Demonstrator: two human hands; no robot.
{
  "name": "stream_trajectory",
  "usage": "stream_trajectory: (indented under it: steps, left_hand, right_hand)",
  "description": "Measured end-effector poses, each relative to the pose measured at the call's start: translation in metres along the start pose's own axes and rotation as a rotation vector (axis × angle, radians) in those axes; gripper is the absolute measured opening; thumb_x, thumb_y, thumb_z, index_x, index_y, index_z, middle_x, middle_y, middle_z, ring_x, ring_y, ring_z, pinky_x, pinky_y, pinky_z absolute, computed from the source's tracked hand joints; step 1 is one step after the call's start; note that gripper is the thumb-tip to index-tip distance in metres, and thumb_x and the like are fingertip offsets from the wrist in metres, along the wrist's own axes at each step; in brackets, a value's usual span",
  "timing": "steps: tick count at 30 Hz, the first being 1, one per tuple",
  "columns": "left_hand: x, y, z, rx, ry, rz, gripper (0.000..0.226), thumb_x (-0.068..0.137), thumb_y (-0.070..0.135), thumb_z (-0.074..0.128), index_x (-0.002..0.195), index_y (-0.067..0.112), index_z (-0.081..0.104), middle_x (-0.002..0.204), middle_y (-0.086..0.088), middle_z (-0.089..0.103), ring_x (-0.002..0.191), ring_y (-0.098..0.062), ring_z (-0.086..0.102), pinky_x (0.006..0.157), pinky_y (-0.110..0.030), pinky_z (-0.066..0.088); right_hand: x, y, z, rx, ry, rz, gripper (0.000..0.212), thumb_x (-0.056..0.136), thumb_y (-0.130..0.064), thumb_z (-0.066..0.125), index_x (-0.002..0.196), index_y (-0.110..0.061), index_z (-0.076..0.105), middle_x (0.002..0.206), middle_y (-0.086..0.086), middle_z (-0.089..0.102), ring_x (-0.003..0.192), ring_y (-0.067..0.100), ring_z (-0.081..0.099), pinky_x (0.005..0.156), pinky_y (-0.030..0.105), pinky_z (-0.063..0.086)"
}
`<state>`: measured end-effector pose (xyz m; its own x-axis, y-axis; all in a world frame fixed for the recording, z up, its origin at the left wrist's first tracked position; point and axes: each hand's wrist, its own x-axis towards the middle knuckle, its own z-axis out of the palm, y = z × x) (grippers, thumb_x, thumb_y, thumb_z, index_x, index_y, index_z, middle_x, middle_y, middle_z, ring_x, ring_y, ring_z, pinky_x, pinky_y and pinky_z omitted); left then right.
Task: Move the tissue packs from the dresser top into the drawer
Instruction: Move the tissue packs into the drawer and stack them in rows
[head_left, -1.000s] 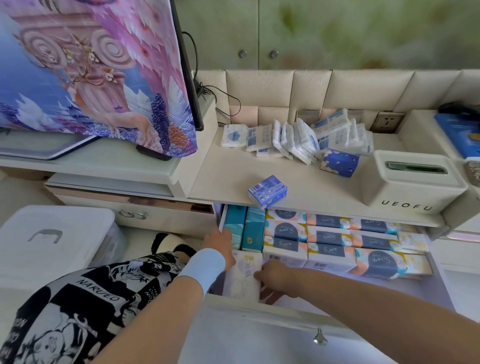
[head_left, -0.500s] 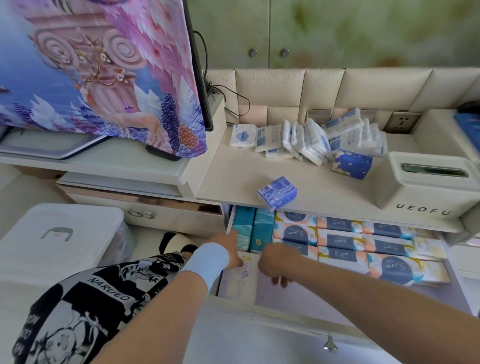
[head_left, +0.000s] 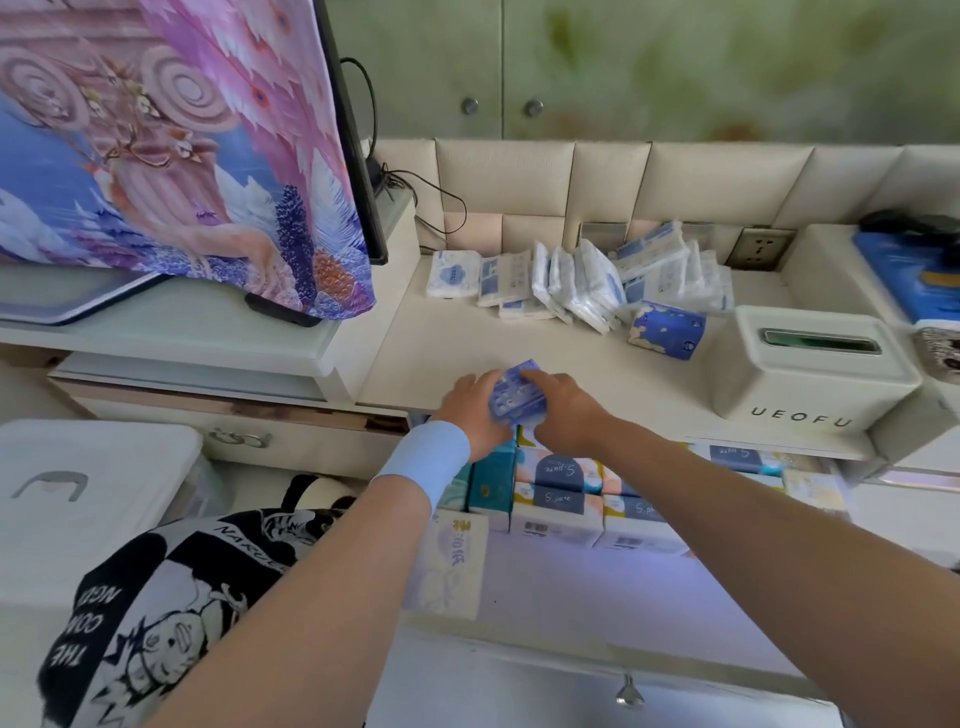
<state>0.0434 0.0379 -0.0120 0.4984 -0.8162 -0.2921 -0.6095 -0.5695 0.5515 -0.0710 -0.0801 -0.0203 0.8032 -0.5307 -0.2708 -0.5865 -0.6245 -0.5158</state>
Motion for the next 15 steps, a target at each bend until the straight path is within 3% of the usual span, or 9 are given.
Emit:
stream_trajectory:
  steps: [3,6,9,13,15]
  left_hand:
    - [0.002,-0.008,0.006,0.036,-0.033,-0.029,0.092,0.076,0.028,0.080,0.150,0.024,0.026,0.146,-0.013,0.024,0.132,-0.031,0.041,0.111,-0.041,0.037]
    - [0.002,-0.010,0.007,0.048,0.027,-0.039,0.092,0.072,0.023,0.084,0.147,0.022,0.032,0.135,-0.012,0.031,0.120,-0.030,0.049,0.107,-0.037,0.041]
    - [-0.003,-0.008,0.003,0.053,-0.003,-0.054,0.081,0.069,0.025,0.085,0.138,0.020,0.044,0.126,-0.010,0.046,0.105,-0.028,0.058,0.094,-0.036,0.050]
    - [-0.018,-0.005,-0.002,-0.108,-0.195,-0.072,0.046,0.080,0.030,0.074,0.122,0.020,0.057,0.107,-0.003,0.063,0.091,-0.023,0.062,0.089,-0.037,0.053]
    - [-0.027,-0.001,-0.003,-0.273,-0.288,-0.116,0.021,0.090,0.027,0.064,0.108,0.017,0.062,0.096,-0.008,0.064,0.080,-0.022,0.062,0.087,-0.035,0.055]
  right_hand:
    - [0.000,0.004,0.009,-0.081,0.032,-0.028,0.083,0.083,-0.005,0.065,0.151,-0.030,0.025,0.125,0.015,0.042,0.111,0.034,0.050,0.090,0.037,0.047]
    - [-0.003,0.010,0.019,-0.074,0.050,-0.065,0.084,0.082,-0.008,0.069,0.150,-0.031,0.025,0.118,0.013,0.044,0.104,0.032,0.052,0.087,0.038,0.047]
    - [-0.007,0.016,0.023,-0.074,0.125,-0.128,0.068,0.082,-0.014,0.070,0.141,-0.026,0.039,0.114,0.011,0.048,0.101,0.031,0.055,0.082,0.035,0.045]
    - [-0.018,0.018,0.007,-0.005,0.114,-0.225,0.045,0.074,-0.014,0.074,0.117,-0.020,0.060,0.111,0.006,0.046,0.096,0.021,0.051,0.079,0.027,0.046]
    - [-0.029,0.014,-0.008,0.039,0.012,-0.198,0.031,0.072,-0.015,0.073,0.101,-0.020,0.061,0.103,0.001,0.053,0.087,0.016,0.053,0.068,0.022,0.044]
